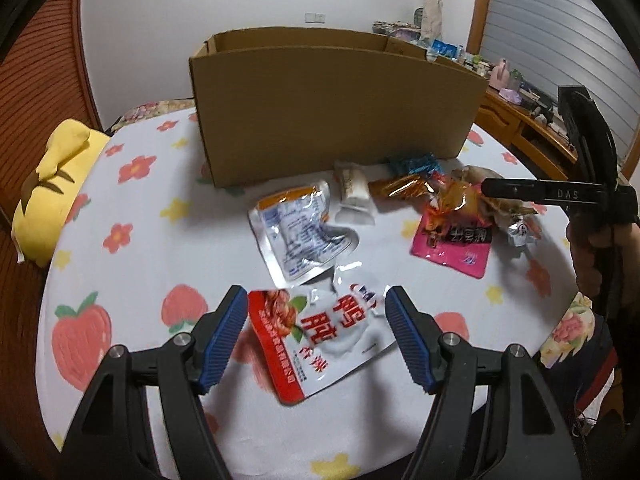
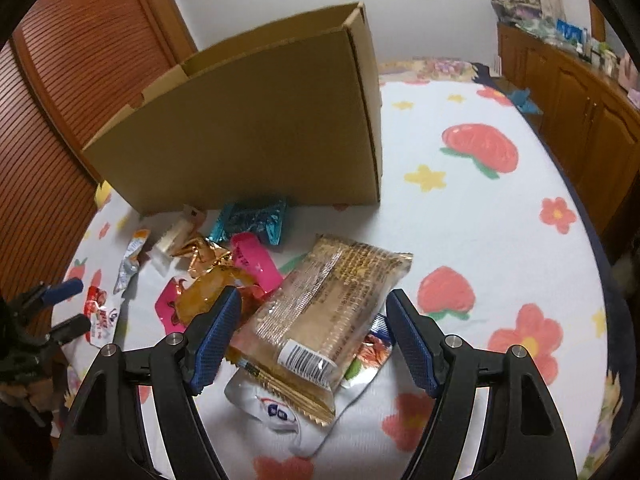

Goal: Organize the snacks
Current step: 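Grasp the white duck-neck pouch with the left gripper while the right grasps the wafer bar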

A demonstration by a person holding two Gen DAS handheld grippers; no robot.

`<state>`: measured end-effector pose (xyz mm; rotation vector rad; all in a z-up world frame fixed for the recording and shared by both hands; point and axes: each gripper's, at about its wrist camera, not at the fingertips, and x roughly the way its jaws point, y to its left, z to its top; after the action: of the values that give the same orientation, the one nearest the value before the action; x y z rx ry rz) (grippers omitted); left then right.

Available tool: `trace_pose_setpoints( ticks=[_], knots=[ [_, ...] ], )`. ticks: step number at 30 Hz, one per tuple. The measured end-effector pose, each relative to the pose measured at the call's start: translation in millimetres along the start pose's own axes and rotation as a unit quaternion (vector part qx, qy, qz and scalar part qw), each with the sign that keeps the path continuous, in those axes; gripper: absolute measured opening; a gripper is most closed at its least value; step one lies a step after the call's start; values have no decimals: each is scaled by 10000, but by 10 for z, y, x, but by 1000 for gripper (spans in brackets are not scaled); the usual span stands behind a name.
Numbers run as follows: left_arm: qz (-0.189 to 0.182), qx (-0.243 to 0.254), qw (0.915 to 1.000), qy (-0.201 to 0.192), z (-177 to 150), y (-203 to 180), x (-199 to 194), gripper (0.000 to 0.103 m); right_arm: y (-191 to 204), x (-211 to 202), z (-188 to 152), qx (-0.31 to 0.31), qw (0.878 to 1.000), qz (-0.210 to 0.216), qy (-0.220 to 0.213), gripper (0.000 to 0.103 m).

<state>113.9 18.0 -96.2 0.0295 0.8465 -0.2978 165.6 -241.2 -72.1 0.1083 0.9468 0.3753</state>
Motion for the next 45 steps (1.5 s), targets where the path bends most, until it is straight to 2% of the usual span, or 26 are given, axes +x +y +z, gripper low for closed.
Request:
trace_pose_setpoints(
  ticks=[5,10,15,18,26,31,33,37,38,42,45],
  knots=[
    [-14,-147,9999,43,-50,43,44,72,50,63,22,-117,9998,-146,13,76],
    [24,-222,9996,143,-77,53,120,72,104,35,-31,-352,9982,-374,-294,58],
    [63,-277,9993,246,-80,46,191,73,66,101,-80,-380,9977,-421,-368,54],
    [91,-342,9990,263,-72,38,212,73,18,103,-81,-287,9983,-317,-397,53],
    [54,-559,9977,371,-2,3,276,78,101,137,-97,-463,9964,-543,-447,53],
    [284,-256,9986,377,6,-87,340,81,110,134,-118,-457,9963,-553,-481,53],
    [324,-175,9987,352,-6,-117,354,85,116,143,-117,-476,9961,-575,-482,53],
    [407,43,9988,267,-52,-181,359,85,130,148,-122,-482,9959,-586,-485,53],
    [401,56,9988,259,-62,-187,349,82,131,149,-121,-476,9960,-578,-486,53],
    [370,49,9992,144,-106,-172,256,49,134,151,-122,-480,9959,-585,-487,53],
    [205,-114,9997,100,-136,-96,198,36,131,150,-120,-480,9959,-586,-488,53]
  ],
)
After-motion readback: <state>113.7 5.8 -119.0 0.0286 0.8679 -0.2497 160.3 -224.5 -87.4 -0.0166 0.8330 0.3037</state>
